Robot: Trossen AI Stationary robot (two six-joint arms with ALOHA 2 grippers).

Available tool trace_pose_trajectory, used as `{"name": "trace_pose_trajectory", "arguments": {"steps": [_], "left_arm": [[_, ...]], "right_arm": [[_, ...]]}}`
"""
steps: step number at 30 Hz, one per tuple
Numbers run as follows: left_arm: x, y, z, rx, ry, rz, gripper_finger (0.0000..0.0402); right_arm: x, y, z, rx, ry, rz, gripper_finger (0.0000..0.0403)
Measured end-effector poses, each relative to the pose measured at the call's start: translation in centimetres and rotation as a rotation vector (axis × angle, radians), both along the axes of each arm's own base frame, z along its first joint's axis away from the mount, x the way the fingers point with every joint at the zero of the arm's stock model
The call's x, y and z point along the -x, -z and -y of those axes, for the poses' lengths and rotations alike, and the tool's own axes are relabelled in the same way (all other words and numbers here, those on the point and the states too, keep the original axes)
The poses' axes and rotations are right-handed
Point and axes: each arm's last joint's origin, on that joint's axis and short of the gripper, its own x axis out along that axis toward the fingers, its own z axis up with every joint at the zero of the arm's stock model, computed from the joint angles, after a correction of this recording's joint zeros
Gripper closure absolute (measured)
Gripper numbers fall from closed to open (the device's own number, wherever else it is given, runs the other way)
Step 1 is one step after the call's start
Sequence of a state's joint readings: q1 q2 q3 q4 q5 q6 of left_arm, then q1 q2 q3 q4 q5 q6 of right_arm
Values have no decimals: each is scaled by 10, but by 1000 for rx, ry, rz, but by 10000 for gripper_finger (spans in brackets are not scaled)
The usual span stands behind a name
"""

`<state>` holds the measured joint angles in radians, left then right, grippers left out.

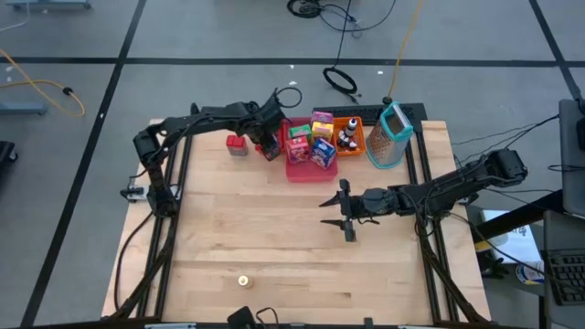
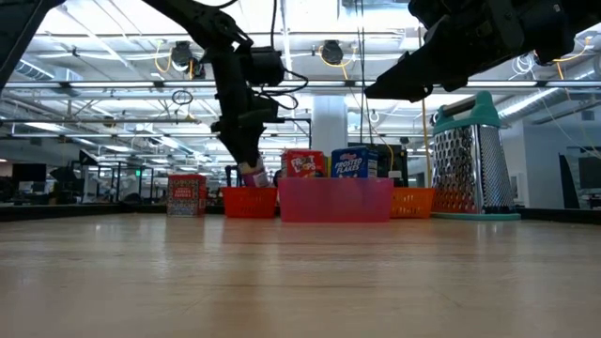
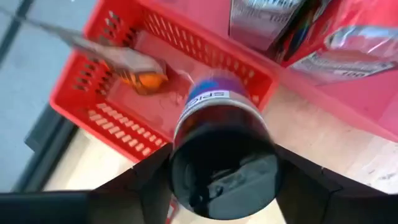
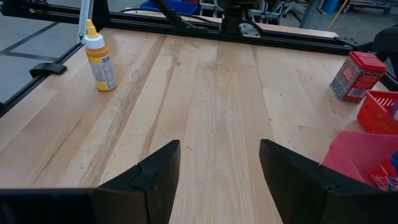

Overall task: Pick & Place Kitchen Items
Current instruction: Put the black seasoning bottle into the red bin, then put the red seasoning can into the red bin

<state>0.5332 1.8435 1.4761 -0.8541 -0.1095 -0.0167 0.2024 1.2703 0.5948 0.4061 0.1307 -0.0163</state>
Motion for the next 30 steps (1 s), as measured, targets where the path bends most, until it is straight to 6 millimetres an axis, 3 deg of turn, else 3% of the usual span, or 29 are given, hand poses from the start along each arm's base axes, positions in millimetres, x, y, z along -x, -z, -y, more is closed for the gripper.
{"name": "trace_pose_trajectory", "arguments": {"steps": [7, 12, 23, 30], "left_arm": [[-7, -3, 0, -63, 24, 43, 96], [-11, -5, 2, -75, 53, 72, 65], [-6, -6, 4, -68, 70, 23, 62], [5, -30, 9, -138, 59, 43, 71]], "right_arm": [[0, 0, 0, 2, -1, 1, 190], [0, 0, 0, 2, -1, 1, 190], [0, 0, 0, 2, -1, 0, 190], [0, 0, 0, 2, -1, 0, 190]]}}
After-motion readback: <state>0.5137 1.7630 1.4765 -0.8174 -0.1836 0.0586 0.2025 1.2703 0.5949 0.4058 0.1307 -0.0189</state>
